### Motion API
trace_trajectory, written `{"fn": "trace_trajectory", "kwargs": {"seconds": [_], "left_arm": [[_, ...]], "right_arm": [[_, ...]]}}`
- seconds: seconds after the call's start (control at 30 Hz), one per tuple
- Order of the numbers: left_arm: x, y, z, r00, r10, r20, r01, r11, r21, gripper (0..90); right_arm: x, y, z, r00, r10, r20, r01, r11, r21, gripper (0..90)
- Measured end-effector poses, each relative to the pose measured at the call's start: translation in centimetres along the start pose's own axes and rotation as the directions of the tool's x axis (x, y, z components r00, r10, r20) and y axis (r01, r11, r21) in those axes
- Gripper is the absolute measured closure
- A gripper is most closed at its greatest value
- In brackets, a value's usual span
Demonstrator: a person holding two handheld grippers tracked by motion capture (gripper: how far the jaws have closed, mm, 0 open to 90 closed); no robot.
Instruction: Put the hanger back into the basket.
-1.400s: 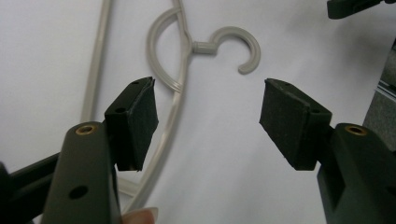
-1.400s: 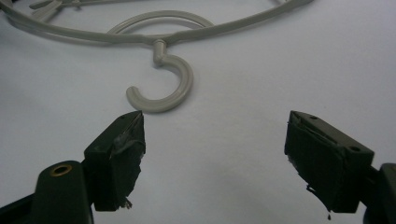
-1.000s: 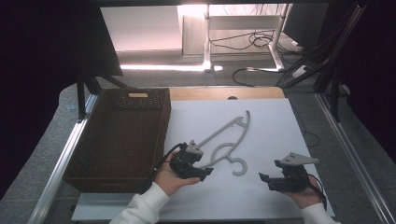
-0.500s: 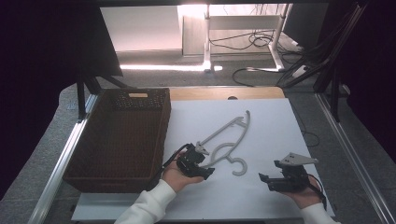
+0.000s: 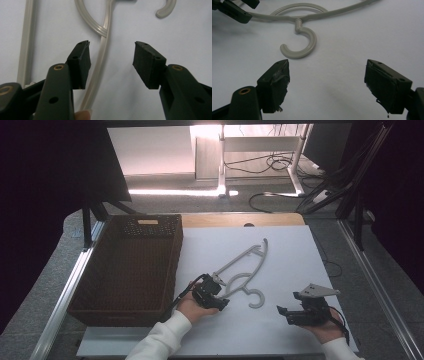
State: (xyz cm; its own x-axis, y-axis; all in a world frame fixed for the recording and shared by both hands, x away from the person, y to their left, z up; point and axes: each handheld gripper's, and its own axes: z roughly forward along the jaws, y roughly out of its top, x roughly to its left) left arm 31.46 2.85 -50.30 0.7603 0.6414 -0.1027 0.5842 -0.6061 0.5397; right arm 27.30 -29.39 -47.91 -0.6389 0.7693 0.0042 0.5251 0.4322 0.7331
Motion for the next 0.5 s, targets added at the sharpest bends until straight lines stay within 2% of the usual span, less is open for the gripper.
{"fn": "trace_trajectory", "kwargs": {"seconds": [0.2, 0.37, 0.5], "left_arm": [[0.4, -0.1, 0.7, 0.9999, -0.017, 0.001, 0.017, 0.9997, 0.016, 51.2], [0.5, -0.2, 1.0, 0.9999, -0.016, 0.000, 0.016, 0.9995, 0.026, 53.7], [0.5, -0.2, 1.3, 1.0000, -0.008, 0.000, 0.008, 0.9993, 0.036, 59.4]], "right_arm": [[0.0, 0.0, 0.0, 1.0000, 0.000, -0.001, 0.000, 1.000, 0.001, 20.9], [0.0, 0.0, 0.0, 1.0000, -0.002, -0.001, 0.002, 1.000, 0.002, 20.9], [0.0, 0.1, 0.0, 1.0000, -0.008, -0.004, 0.008, 1.000, 0.002, 20.9]]}}
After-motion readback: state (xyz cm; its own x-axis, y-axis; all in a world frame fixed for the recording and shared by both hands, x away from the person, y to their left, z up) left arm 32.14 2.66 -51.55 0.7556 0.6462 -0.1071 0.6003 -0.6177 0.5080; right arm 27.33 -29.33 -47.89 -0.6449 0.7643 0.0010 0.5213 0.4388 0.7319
